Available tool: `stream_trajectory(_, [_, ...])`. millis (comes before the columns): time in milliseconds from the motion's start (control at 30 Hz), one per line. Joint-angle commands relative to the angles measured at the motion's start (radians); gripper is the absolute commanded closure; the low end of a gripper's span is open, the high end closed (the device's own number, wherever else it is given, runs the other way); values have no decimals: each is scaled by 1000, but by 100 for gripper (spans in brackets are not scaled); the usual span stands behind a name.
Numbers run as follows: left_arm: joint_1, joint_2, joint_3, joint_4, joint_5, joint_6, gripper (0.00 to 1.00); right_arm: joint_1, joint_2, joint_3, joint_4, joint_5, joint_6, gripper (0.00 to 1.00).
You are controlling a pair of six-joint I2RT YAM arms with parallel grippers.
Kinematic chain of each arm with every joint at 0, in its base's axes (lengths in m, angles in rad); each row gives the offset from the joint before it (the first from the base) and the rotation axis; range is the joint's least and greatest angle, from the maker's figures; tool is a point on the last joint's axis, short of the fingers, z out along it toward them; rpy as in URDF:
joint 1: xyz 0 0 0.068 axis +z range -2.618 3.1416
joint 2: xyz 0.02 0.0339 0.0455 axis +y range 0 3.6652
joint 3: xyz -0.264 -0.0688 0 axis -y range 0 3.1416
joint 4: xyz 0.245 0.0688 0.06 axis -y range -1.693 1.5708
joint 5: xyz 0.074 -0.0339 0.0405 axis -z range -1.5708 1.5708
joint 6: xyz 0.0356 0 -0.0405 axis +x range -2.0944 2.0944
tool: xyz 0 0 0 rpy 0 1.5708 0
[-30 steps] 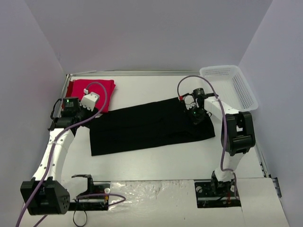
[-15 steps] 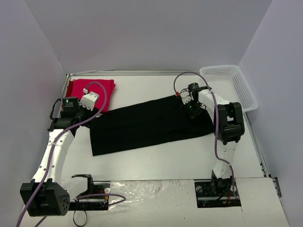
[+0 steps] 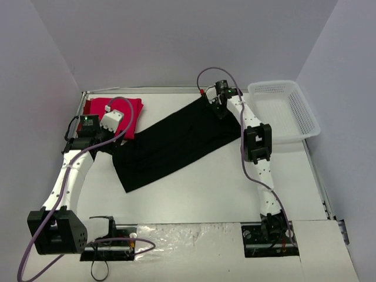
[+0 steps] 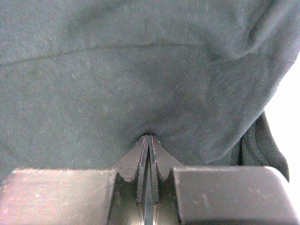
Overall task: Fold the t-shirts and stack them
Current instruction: Rotate the tshirt 90 degrees
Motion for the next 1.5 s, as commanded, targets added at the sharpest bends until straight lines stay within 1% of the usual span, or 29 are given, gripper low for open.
stream_trajectory(0, [4, -14, 55, -13, -13, 20, 20, 56, 104, 151, 13, 4, -62, 100])
stream_trajectory(33, [4, -20, 52, -11, -13, 23, 20, 66, 122, 181, 55, 21, -70, 100])
stream_trajectory(67, [4, -23, 46, -5, -10, 28, 19, 84, 121, 172, 102, 29, -87, 100])
stream_trajectory(100, [4, -28, 41, -3, -7, 30, 17, 93, 116, 156, 206, 38, -93, 100])
stream_trajectory(200, [4, -38, 38, -20, 11, 51, 10, 107, 122, 132, 381, 81, -99, 99])
stream_trajectory(333, [4, -35, 54, -49, -13, 49, 8, 112, 197, 221, 458, 116, -133, 96])
stream_trajectory(367, [3, -37, 54, -48, -18, 48, 7, 115, 199, 207, 478, 163, -150, 96])
stream_trajectory(400, [4, -37, 60, -48, -21, 42, 7, 125, 188, 186, 548, 229, -182, 98])
stream_trajectory(433, [4, -34, 67, -48, -21, 37, 6, 130, 176, 160, 585, 283, -200, 99])
stream_trajectory(467, [4, -34, 73, -49, -21, 30, 5, 135, 158, 129, 618, 369, -217, 100])
stream_trajectory(500, [3, -34, 78, -51, -21, 26, 4, 136, 109, 71, 659, 389, -221, 100])
stream_trajectory(567, [4, -38, 92, -51, -16, 20, 3, 136, 41, 22, 659, 388, -198, 100])
stream_trajectory(600, [3, -40, 93, -51, -19, 16, 3, 136, -41, -46, 659, 374, -185, 100])
stream_trajectory(633, [4, -46, 95, -48, -19, 13, 3, 147, -85, -89, 661, 366, -175, 100])
stream_trajectory(667, [3, -49, 95, -46, -21, 8, 1, 153, -135, -132, 661, 357, -167, 100])
stream_trajectory(700, [4, -52, 92, -42, -19, 3, 3, 161, -222, -200, 624, 313, -162, 100])
stream_trajectory(733, [4, -61, 80, -36, -19, -1, 3, 170, -261, -227, 594, 293, -153, 100])
stream_trajectory(767, [6, -64, 75, -33, -21, -9, 6, 190, -298, -248, 522, 268, -121, 100])
stream_trajectory(800, [6, -71, 66, -28, -19, -12, 6, 201, -359, -264, 480, 239, -104, 100])
stream_trajectory(867, [4, -89, 45, -23, -18, -18, 6, 240, -410, -302, 353, 128, -55, 100])
stream_trajectory(933, [6, -123, 26, -8, -21, -18, 6, 274, -465, -351, 287, 69, -41, 100])
stream_trajectory(1000, [7, -159, -1, 6, -19, -15, 6, 329, -505, -394, 235, 52, -21, 100])
stream_trajectory(1067, [7, -179, -17, 13, -30, -18, 6, 365, -510, -423, 170, 23, -20, 100])
stream_trajectory(1233, [13, -221, -48, 18, -70, -20, 6, 472, -464, -422, 67, -62, -4, 100])
stream_trajectory(1300, [23, -241, -57, 24, -84, -20, 6, 506, -446, -422, 53, -54, -7, 100])
stream_trajectory(1400, [33, -244, -45, 26, -137, -33, 6, 588, -413, -410, 35, -37, -15, 100])
stream_trajectory(1467, [52, -238, -35, 15, -139, -39, 6, 616, -384, -393, 23, -25, -20, 100])
